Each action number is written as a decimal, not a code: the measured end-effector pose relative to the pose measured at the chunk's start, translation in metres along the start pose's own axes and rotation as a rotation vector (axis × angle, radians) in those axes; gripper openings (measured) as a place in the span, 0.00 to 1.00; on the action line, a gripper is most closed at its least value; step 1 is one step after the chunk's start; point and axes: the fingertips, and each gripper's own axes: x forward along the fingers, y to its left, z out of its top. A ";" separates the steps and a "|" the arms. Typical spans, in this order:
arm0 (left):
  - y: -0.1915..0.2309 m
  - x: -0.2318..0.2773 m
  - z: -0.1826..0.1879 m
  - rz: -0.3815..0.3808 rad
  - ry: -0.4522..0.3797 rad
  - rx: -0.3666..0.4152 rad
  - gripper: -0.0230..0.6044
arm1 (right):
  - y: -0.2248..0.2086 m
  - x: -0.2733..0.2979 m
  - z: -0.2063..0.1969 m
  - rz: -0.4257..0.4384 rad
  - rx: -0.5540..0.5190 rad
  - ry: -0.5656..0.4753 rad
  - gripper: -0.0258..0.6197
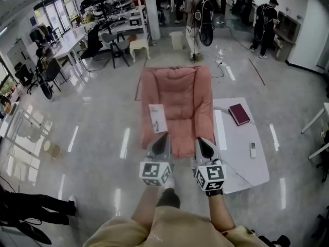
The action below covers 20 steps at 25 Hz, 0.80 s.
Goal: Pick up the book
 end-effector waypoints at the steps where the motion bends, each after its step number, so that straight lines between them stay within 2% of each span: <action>1: 0.014 0.017 -0.001 -0.003 0.005 -0.009 0.04 | -0.002 0.021 -0.001 -0.002 0.003 0.009 0.04; 7: 0.104 0.120 -0.005 -0.011 0.024 -0.042 0.04 | -0.018 0.161 0.002 0.006 0.010 0.040 0.04; 11: 0.169 0.161 -0.018 0.010 0.050 -0.050 0.04 | -0.011 0.241 -0.006 0.024 0.020 0.052 0.04; 15: 0.215 0.182 -0.035 0.030 0.093 -0.073 0.04 | 0.002 0.289 -0.017 0.041 0.011 0.087 0.04; 20: 0.252 0.198 -0.087 0.072 0.200 -0.125 0.04 | -0.003 0.321 -0.055 0.053 0.034 0.172 0.04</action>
